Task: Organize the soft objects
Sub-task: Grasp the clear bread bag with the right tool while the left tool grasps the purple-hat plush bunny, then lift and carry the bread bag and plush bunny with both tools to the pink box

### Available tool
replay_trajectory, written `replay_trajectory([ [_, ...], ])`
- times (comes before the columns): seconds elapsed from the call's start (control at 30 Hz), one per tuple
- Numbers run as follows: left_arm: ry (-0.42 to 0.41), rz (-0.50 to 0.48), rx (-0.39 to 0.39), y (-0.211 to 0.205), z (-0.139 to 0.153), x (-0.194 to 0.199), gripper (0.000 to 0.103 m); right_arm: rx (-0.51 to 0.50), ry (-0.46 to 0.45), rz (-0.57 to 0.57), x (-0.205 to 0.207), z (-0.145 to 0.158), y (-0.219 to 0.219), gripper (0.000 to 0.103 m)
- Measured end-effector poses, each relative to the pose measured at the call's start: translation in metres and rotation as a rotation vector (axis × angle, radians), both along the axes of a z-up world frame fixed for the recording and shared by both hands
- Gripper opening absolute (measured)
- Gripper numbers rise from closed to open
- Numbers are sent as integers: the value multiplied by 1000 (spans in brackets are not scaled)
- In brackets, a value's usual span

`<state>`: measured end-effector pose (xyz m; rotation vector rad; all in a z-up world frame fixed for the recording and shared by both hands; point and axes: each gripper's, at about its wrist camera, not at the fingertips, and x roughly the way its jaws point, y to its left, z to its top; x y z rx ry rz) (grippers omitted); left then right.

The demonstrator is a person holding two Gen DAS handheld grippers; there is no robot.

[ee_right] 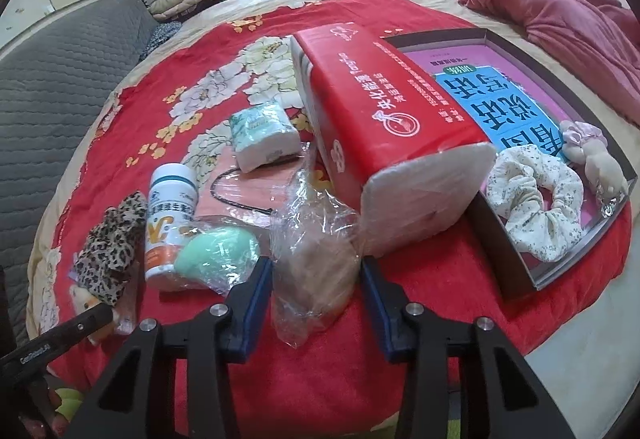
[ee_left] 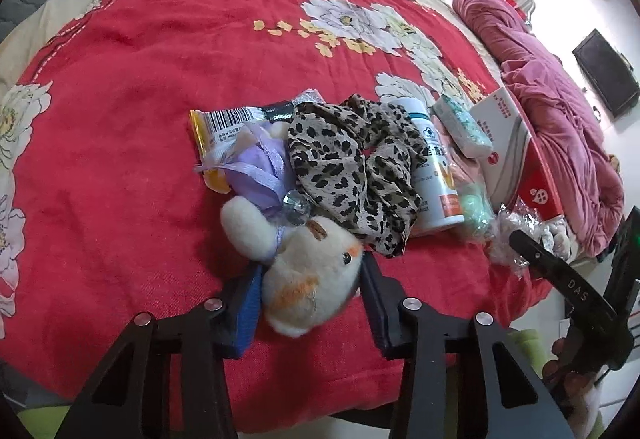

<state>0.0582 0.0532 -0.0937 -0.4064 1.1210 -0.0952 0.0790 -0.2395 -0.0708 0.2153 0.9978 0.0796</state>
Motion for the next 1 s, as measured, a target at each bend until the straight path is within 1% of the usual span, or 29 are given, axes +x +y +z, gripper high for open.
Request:
replay_trajectory([
  [0.1, -5, 13, -16, 6, 3, -3, 44, 6, -11, 18, -7, 4, 3, 45],
  [0.23, -36, 28, -14, 14, 17, -9, 44, 8, -34, 35, -13, 13, 7, 45],
  [0.33, -59, 30, 8, 18, 30, -14, 44, 5, -58, 40, -15, 20, 8, 44],
  [0.4, -63, 34, 8, 22, 35, -17, 44, 2, -66, 43, -15, 23, 9, 45],
  [0.47, -65, 40, 24, 25, 39, -20, 44, 10, -71, 50, -16, 26, 11, 45],
  [0.73, -105, 73, 28, 40, 56, -29, 44, 11, -111, 83, -19, 42, 19, 45],
  [0.87, -134, 65, 24, 37, 67, -32, 44, 14, -139, 92, -22, 54, 20, 45],
  [1.0, -154, 37, 16, 25, 77, -32, 44, 9, -171, 92, -26, 66, 18, 44],
])
